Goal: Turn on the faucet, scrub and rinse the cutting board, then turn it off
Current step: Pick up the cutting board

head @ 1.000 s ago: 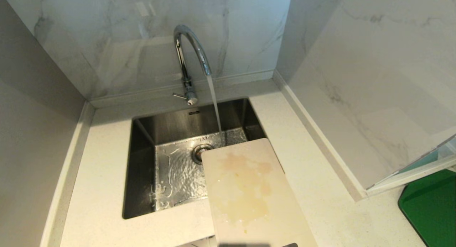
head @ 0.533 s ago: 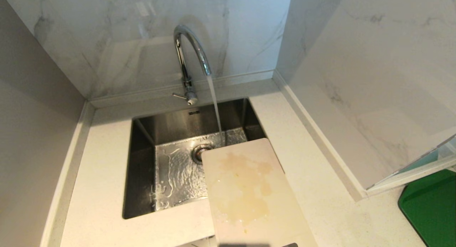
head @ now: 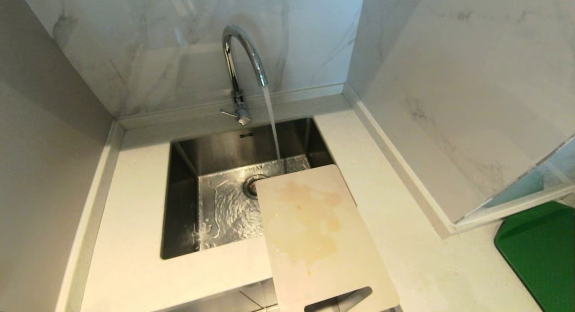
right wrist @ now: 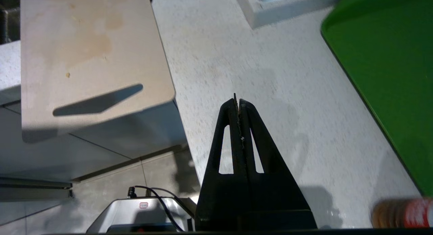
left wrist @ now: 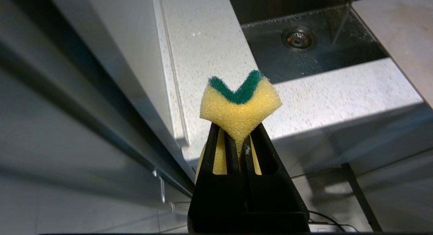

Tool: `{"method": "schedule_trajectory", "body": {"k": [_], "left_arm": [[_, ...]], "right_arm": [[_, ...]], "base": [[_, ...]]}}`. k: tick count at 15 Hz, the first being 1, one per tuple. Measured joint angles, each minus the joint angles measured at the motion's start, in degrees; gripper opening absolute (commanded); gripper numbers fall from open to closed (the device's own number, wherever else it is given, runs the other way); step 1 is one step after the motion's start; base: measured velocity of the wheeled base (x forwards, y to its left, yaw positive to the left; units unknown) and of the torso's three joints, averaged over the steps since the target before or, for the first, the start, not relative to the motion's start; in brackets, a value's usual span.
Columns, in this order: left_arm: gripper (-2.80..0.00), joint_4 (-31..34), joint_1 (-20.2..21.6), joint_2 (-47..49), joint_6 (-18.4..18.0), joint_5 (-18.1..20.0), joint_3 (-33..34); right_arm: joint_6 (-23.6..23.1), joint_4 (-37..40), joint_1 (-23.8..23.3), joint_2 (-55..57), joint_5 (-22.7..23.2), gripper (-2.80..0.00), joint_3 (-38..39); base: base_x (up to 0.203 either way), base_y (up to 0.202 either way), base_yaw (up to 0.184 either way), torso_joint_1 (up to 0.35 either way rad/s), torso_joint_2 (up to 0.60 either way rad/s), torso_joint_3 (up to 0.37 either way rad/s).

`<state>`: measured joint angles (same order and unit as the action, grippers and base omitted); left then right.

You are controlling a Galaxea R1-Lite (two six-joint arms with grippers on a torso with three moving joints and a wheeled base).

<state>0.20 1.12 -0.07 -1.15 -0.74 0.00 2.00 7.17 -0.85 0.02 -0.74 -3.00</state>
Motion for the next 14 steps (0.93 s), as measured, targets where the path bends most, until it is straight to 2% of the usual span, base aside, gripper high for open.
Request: {"method": "schedule_trajectory", "body": {"k": [9, 14], "left_arm": [[-2.8, 0.0, 0.0, 0.0, 0.0, 0.1, 0.0], [-2.8, 0.0, 0.0, 0.0, 0.2, 0.1, 0.0]], "right_arm": [[0.0, 0.0, 0.0, 0.0, 0.0, -2.8, 0.0], [0.0, 0.0, 0.0, 0.0, 0.0, -2.8, 0.0]], "base": [[-0.2, 0.0, 0.008, 0.002, 0.0, 0.0], [-0.02, 0.0, -0.003, -0.003, 0.0, 0.001]]}}
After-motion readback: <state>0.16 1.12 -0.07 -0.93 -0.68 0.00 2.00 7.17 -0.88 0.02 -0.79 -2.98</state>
